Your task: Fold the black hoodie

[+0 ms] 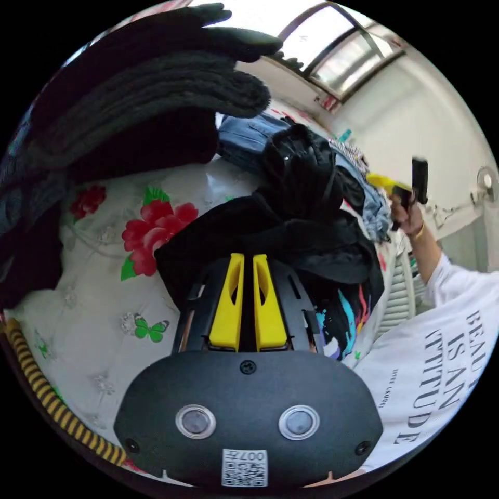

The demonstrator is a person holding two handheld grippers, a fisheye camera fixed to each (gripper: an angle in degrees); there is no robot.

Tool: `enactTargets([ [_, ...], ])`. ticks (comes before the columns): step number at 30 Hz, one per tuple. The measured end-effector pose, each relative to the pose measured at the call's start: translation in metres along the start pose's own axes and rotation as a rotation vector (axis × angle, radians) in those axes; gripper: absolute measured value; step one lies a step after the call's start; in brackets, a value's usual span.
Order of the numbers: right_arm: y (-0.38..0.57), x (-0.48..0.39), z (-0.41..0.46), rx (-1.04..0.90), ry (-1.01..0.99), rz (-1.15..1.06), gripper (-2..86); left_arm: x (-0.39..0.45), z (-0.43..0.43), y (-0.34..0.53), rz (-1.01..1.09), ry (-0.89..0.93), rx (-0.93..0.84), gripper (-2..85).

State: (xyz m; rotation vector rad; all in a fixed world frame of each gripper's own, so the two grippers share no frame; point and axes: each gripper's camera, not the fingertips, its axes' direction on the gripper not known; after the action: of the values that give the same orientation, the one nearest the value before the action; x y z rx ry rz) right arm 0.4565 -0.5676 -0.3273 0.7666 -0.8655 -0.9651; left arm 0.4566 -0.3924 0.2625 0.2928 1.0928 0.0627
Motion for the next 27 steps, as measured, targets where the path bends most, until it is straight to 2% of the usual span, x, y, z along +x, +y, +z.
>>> enactTargets([
  [2,0.042,-0.044,0.030,-0.203,-0.087,-0.181,7.1,-0.039,0.000,0.001,-0.202,0.177,0.045,0.5],
  [4,0.076,-0.071,0.062,-0.356,-0.065,-0.238,7.0,-0.063,0.012,-0.002,-0.340,0.288,0.038,0.5],
  [6,0.107,-0.085,0.103,-0.519,0.043,-0.254,5.9,-0.075,0.027,-0.006,-0.431,0.324,0.030,0.5],
  [8,0.128,-0.083,0.141,-0.594,0.370,-0.254,4.1,-0.077,0.046,-0.014,-0.480,0.297,-0.002,1.1],
  [9,0.127,-0.079,0.141,-0.552,0.446,-0.237,3.6,-0.077,0.048,-0.015,-0.486,0.290,-0.009,1.3],
  [10,0.118,-0.065,0.131,-0.432,0.542,-0.146,2.9,-0.076,0.051,-0.015,-0.495,0.272,-0.008,1.8],
  [11,0.107,-0.041,0.114,-0.323,0.565,0.004,2.2,-0.075,0.051,-0.014,-0.499,0.268,0.003,2.4],
  [13,0.094,0.000,0.098,-0.248,0.540,0.234,1.3,-0.074,0.049,-0.009,-0.500,0.264,0.018,3.5],
  [14,0.091,0.017,0.092,-0.206,0.615,0.325,1.4,-0.072,0.046,-0.005,-0.499,0.255,0.030,5.5],
  [16,0.081,0.026,0.084,-0.164,0.608,0.337,2.3,-0.070,0.034,0.005,-0.501,0.228,0.072,8.0],
  [20,0.042,0.015,0.065,0.048,0.438,0.253,5.6,-0.052,-0.001,0.043,-0.450,0.091,0.160,8.6],
  [22,0.020,0.020,0.066,0.105,0.403,0.249,7.0,-0.041,-0.003,0.062,-0.448,0.049,0.139,8.7],
  [27,-0.035,0.047,0.100,0.087,0.413,0.274,7.2,-0.011,0.007,0.105,-0.459,0.035,0.062,8.9],
])
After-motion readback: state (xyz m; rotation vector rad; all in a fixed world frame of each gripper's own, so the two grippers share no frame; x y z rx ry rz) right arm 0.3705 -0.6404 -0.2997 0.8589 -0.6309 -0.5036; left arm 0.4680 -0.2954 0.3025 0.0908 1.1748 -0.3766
